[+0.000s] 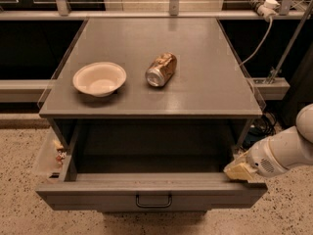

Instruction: Open top drawer

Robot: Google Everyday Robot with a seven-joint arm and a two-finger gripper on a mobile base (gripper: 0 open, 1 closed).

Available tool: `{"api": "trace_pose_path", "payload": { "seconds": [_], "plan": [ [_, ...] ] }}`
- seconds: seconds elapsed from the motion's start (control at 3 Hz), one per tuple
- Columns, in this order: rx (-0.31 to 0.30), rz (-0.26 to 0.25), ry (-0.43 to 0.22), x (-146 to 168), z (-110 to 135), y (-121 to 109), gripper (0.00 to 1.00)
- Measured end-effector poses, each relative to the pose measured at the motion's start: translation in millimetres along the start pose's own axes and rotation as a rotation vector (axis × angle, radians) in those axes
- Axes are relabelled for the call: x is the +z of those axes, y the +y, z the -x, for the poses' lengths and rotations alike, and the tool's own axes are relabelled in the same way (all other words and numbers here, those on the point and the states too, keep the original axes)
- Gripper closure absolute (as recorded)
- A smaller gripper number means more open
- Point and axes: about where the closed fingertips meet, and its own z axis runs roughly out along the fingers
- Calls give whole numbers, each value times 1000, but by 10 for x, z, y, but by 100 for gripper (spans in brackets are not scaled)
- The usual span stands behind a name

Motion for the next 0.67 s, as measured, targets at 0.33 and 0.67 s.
{"api": "trace_pose_path", "payload": {
  "seconds": [0.33,0.67],
  "plan": [
    [-42,65,27,-104,-97,191,100],
    [-64,88,34,-158,-112,250,100]
  ]
}}
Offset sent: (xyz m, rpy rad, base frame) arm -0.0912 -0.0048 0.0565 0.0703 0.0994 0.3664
